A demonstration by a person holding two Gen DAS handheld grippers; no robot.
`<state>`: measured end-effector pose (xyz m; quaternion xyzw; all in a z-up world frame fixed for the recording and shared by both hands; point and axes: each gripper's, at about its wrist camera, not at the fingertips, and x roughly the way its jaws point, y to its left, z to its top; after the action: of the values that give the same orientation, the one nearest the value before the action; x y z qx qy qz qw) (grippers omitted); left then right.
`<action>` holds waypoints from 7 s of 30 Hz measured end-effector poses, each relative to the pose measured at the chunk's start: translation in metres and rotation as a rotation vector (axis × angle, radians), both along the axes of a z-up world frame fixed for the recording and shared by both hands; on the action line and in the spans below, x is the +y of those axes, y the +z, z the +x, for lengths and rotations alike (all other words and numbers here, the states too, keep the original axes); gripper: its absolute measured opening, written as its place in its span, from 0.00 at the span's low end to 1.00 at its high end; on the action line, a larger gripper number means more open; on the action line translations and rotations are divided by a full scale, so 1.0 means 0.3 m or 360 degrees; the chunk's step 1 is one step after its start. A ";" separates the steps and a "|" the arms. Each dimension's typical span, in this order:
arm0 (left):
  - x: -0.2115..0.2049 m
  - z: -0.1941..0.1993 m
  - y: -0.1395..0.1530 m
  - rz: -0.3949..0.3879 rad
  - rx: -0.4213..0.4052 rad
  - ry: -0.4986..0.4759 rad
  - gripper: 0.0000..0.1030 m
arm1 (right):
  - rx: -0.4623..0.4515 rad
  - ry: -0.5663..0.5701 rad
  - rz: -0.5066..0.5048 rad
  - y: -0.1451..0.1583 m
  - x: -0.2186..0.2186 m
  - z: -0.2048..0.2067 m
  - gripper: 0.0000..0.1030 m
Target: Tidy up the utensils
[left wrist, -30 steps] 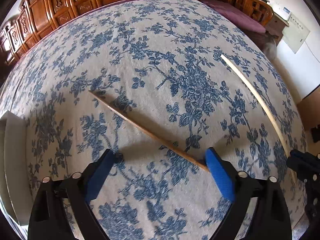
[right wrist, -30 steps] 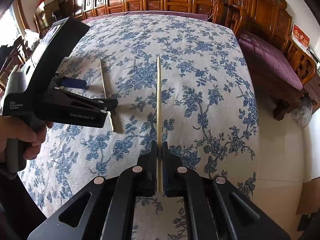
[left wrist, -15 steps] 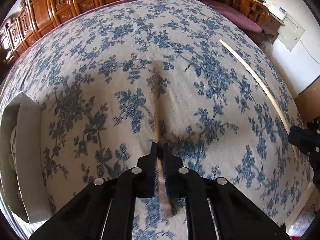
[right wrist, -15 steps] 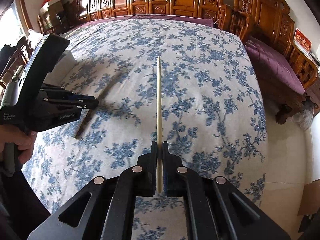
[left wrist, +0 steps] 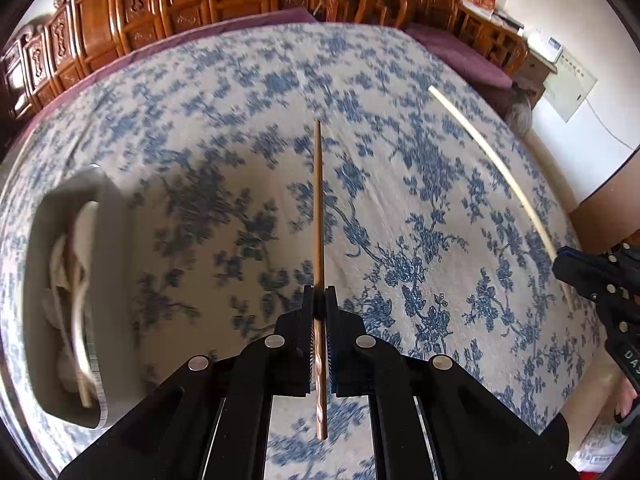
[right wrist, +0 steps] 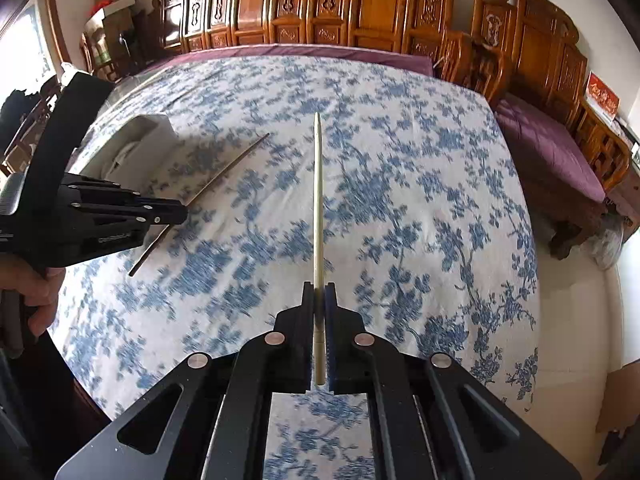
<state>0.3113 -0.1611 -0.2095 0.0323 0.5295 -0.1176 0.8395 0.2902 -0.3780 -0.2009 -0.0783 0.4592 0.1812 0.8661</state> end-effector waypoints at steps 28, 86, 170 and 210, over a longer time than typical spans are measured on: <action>0.443 -0.148 0.260 -0.0120 -0.0233 0.0051 0.04 | -0.0090 0.0097 0.0089 0.114 0.418 -0.014 0.06; 0.769 -0.032 0.008 -0.0040 -0.0027 0.0167 0.15 | 0.0000 0.0306 0.0187 0.066 0.798 0.054 0.06; 0.649 -0.552 0.409 -0.0014 -0.0528 0.0308 0.92 | -0.0380 -0.0182 0.0251 0.284 0.507 -0.372 0.97; 0.532 -0.839 0.755 -0.0023 -0.0957 0.0358 0.92 | -0.0888 -0.0307 0.0368 0.688 0.379 -0.712 0.97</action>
<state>0.0597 -0.0015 0.0170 0.0009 0.2572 -0.0131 0.9663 0.0765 -0.2642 0.0054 0.0179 0.1857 0.1206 0.9750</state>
